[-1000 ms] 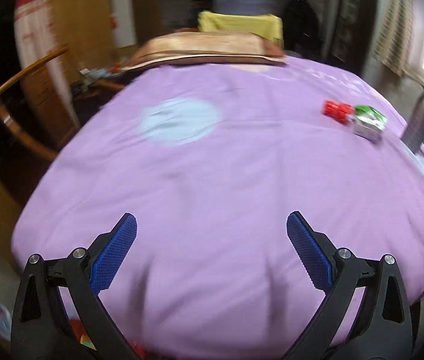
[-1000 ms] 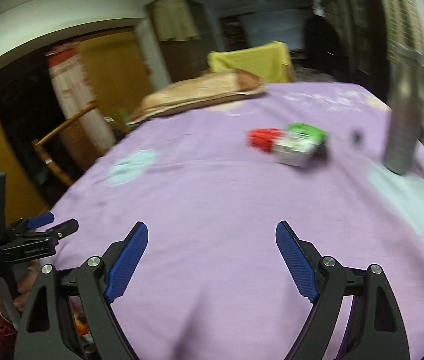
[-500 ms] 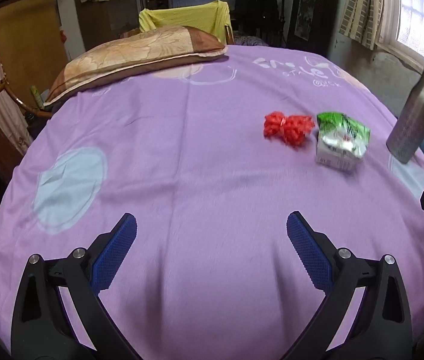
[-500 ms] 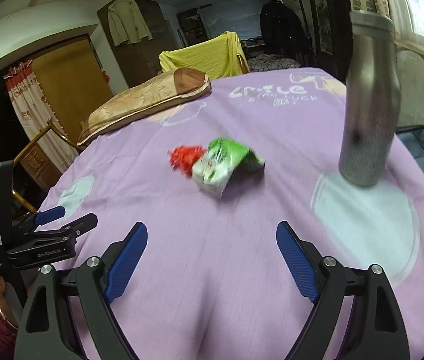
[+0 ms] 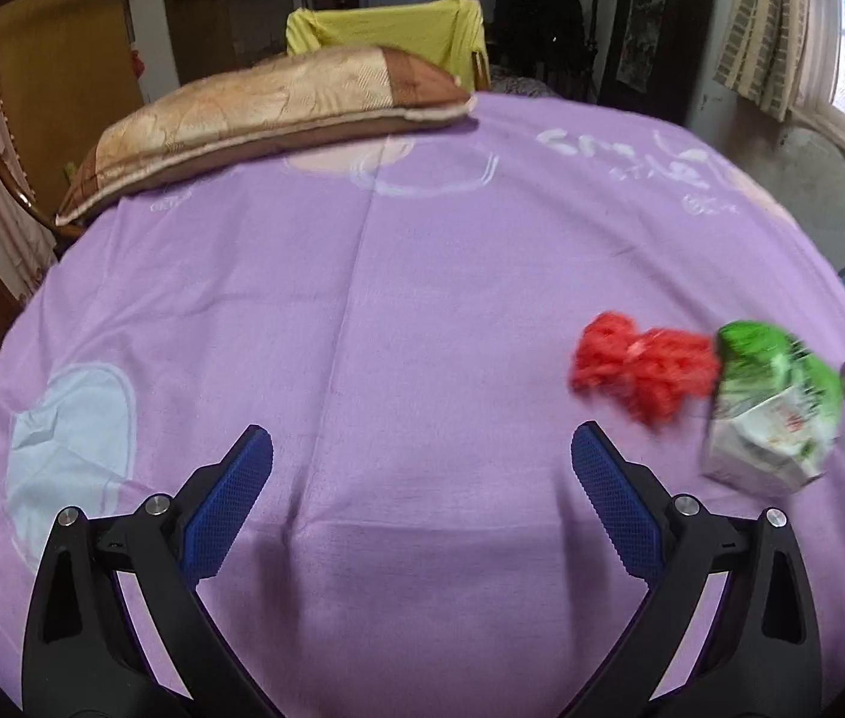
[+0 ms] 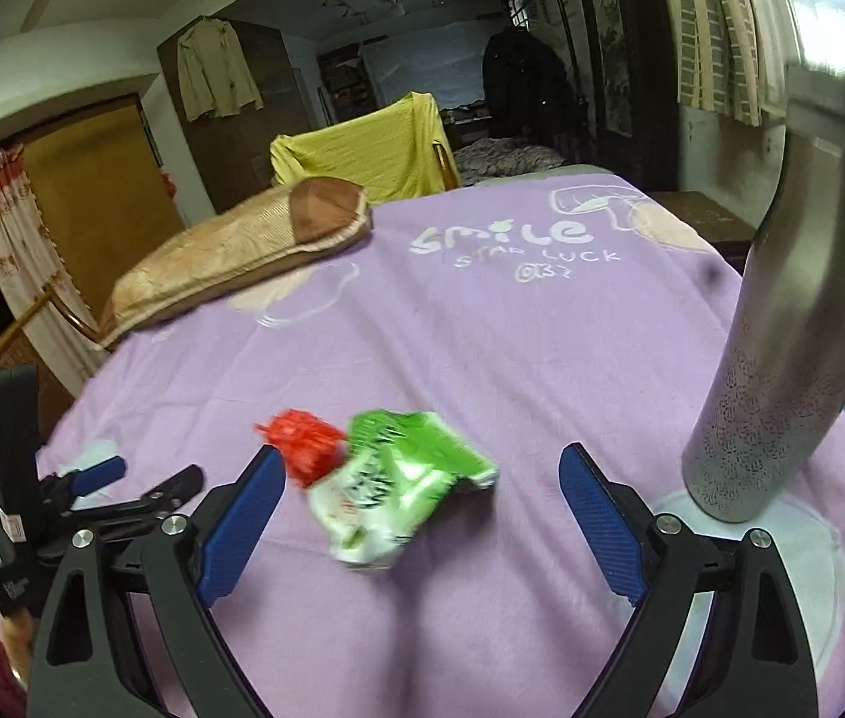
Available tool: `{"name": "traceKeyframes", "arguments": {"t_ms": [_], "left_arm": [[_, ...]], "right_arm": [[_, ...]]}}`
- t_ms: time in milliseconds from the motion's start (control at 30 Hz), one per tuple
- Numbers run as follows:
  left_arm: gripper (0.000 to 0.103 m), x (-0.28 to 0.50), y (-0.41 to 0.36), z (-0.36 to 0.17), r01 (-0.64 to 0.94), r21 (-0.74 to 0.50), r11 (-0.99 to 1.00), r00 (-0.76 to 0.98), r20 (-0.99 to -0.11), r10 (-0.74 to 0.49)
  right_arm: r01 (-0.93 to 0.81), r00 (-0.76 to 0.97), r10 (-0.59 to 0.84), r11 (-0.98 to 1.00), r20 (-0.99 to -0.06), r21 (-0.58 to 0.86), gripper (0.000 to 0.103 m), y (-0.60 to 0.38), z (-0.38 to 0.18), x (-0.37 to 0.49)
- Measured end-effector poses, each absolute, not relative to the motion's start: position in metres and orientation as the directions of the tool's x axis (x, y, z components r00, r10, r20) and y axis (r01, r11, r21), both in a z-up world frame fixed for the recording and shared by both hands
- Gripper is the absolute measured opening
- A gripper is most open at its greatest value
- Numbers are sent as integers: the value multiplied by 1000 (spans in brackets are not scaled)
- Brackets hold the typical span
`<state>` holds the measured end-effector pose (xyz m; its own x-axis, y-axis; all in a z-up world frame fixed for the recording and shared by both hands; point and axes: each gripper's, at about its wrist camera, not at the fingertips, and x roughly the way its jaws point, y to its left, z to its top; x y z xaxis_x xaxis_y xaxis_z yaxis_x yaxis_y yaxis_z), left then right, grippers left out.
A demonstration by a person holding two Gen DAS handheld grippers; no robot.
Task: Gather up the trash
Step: 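Bring both grippers back over the table, then grasp the green-and-white drink carton with the right gripper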
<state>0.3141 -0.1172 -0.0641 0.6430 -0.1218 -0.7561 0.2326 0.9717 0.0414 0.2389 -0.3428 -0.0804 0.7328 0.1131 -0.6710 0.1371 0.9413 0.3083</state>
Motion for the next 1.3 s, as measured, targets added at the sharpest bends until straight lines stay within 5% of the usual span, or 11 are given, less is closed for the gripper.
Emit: {"name": "traceKeyframes", "arguments": {"t_ms": [467,733,800,867,933,1033,1200,1300], "left_arm": [[97,331,-102,-91,180,38,983,568,-820,-72],[98,330,-103,-90,170,41,985,571,-818,-65],[98,330,-103,-90,171,41,984,571,-818,-65],[98,330,-103,-90,171,40,984,571,-819,-66],[98,330,-103,-90,171,41,984,571,-819,-65],[98,330,-103,-90,171,41,984,571,-819,-65],[97,330,-102,-90,178,35,983,570,-819,-74],[97,328,-105,-89,212,19,977,564,-819,-107]], "right_arm": [[140,615,312,861,-724,490,92,-345,-123,252],[85,605,312,889,-733,449,90,-318,-131,265],[77,628,296,897,-720,435,77,-317,-130,266],[62,647,310,889,-696,454,44,-322,-126,266],[53,661,336,871,-671,488,26,-328,-122,264],[84,690,282,884,-666,461,18,-334,-111,257],[166,678,86,950,-730,266,19,-335,-103,255],[186,669,97,938,-737,292,22,-345,-107,257]]}}
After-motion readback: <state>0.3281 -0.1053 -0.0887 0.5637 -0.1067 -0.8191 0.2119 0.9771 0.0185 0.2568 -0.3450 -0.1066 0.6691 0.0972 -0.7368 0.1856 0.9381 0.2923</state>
